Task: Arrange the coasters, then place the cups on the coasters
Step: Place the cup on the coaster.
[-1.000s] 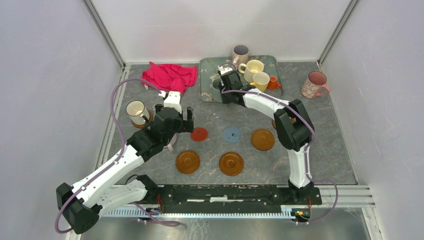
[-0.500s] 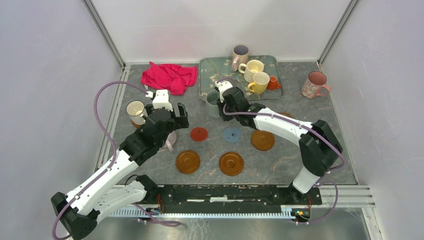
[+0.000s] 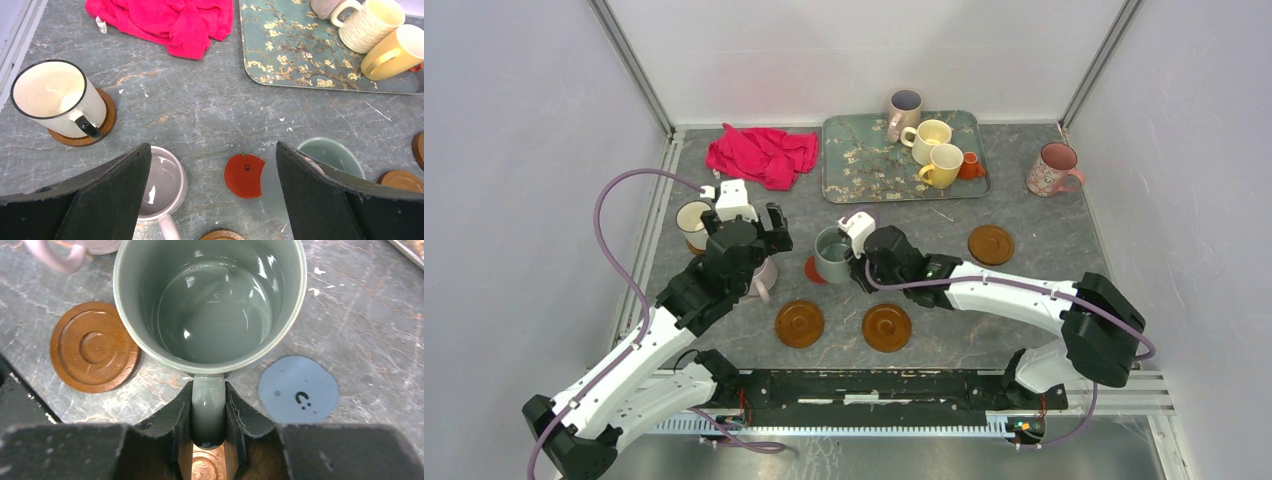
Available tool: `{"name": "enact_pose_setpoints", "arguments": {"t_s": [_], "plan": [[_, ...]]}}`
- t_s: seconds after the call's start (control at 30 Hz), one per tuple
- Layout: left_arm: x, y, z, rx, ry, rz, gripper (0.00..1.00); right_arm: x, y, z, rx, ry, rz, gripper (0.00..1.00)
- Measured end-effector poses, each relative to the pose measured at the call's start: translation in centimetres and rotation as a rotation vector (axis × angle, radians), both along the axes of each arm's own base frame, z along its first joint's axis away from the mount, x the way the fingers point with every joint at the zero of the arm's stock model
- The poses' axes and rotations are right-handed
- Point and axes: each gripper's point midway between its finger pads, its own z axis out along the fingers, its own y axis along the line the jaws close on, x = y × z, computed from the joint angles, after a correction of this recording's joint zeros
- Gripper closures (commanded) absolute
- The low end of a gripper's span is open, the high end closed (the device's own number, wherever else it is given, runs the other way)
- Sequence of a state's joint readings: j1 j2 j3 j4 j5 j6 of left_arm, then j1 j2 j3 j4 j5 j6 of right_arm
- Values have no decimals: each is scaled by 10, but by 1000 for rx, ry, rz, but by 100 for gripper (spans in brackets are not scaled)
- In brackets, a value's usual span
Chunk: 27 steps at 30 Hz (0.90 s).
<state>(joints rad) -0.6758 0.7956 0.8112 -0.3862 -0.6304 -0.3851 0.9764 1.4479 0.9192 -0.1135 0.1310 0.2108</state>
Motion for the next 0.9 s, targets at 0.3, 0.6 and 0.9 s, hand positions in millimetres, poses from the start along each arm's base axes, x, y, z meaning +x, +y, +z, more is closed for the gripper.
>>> {"name": "enact_pose_setpoints", "arguments": {"t_s": [0.3, 0.6, 0.9], "plan": [[-1, 10, -2, 8, -11, 41, 0, -50, 34, -9, 11, -20, 159, 100], [-3, 18, 1, 7, -30, 73, 0, -82, 60, -33, -32, -17, 266, 100], [-4, 22, 4, 0, -42, 85, 0, -94, 74, -43, -68, -30, 311, 100]]}}
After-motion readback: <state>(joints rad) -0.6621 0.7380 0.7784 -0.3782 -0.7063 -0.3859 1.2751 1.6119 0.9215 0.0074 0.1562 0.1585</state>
